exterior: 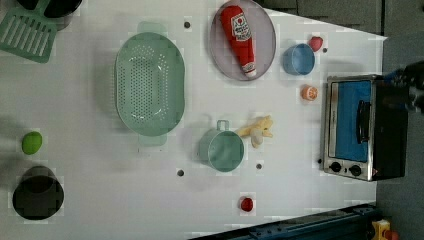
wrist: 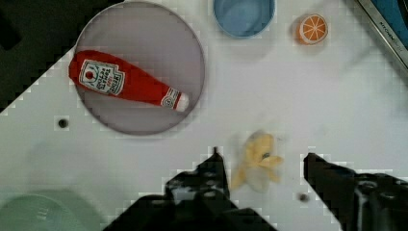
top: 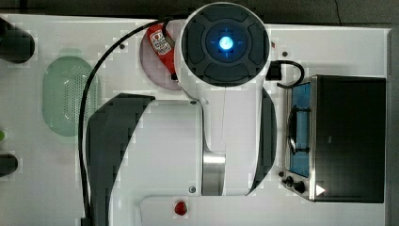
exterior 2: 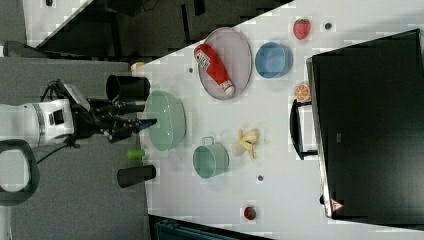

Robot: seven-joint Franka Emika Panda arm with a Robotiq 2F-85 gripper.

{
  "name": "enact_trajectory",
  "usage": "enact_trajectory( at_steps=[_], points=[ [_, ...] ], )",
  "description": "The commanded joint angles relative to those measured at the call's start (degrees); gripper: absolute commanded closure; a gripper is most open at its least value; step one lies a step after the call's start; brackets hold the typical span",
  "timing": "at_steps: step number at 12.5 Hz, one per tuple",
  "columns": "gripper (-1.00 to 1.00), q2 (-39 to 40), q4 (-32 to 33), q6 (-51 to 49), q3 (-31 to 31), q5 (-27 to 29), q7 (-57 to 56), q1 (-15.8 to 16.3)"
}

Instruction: Pick banana from table and place on oven.

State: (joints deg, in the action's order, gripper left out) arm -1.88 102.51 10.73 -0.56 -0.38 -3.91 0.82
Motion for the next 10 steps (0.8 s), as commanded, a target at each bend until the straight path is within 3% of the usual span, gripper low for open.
enact_trajectory(
  at_steps=[1,3,7,10],
  points=[
    [-0.58,-29.7,15.9,-14.0,-2.5,-1.2,4.5,-2.5],
    [-0.99,-29.7,15.9,-14.0,-2.5,-1.2,4.5,-2.5],
    [-1.00,-28.0,17.7,-13.0,-1.6,-1.1,4.5,-2.3],
    [-1.00,-24.2,21.3,-7.0,-0.1,-1.1,4.5,-2.2]
  ],
)
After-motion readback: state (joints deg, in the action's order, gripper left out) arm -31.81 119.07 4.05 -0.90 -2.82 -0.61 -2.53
